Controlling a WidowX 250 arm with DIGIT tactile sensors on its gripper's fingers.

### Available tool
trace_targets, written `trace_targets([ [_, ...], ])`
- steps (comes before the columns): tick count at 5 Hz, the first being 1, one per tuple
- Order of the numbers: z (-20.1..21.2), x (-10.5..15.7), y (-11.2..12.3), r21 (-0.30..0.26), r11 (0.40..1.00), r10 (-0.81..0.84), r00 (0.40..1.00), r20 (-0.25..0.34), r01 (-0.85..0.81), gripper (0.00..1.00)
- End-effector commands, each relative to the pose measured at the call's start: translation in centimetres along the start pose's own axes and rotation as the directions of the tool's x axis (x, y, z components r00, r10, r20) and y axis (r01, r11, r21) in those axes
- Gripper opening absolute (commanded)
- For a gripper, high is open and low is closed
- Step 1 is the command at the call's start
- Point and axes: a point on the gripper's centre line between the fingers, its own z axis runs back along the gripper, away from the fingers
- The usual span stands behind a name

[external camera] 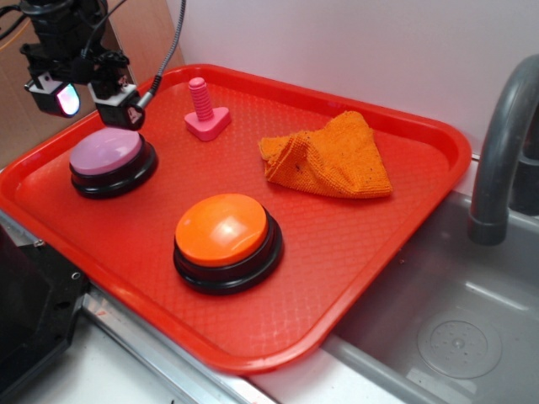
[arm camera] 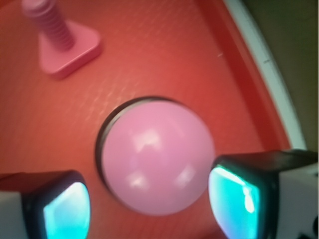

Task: Push the pink button.

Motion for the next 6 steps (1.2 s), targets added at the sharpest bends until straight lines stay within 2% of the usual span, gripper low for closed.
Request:
trace_targets([
  [1, 1.88, -0.51, 2.97, -0.03, 0.999, 0.028, 0.997, 0.069, -0.026, 1.0],
  [6, 1.91, -0.48, 3.36, -0.023, 0.999, -0.041, 0.994, 0.104, 0.044, 1.0],
])
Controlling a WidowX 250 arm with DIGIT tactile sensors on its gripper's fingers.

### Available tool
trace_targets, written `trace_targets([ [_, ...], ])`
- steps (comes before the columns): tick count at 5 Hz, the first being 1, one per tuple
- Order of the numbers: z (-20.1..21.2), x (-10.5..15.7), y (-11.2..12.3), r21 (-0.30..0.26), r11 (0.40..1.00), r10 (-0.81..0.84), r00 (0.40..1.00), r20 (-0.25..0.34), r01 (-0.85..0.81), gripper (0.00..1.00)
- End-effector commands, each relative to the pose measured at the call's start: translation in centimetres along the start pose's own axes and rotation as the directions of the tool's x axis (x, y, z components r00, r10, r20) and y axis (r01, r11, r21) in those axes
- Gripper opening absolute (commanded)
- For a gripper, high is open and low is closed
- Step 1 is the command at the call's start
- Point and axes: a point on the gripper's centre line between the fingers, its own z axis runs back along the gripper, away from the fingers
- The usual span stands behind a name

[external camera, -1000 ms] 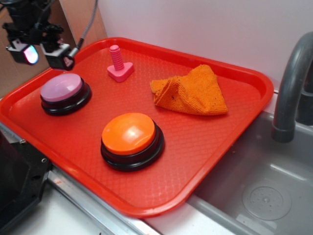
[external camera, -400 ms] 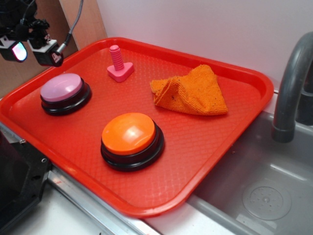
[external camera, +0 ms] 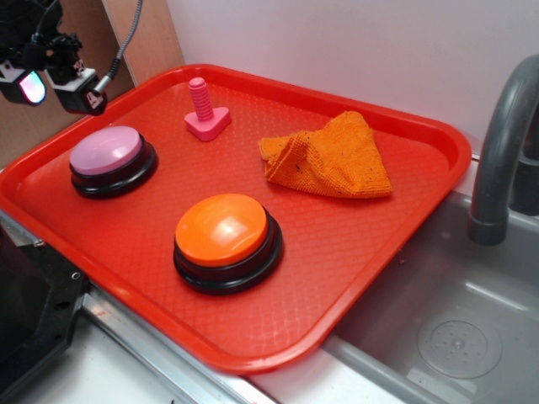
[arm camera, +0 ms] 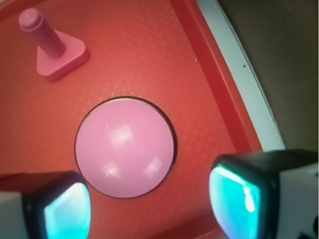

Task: Push the pink button.

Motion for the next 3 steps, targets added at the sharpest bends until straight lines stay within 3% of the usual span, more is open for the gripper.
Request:
trace_targets([
  [1, 0.62, 0.39, 0.77, 0.001, 1.0, -0.021, 0.998, 0.053, 0.021, 1.0],
  [3, 0.48, 0.22, 1.06, 0.003, 1.0, -0.014, 0.997, 0.07, 0.014, 1.0],
])
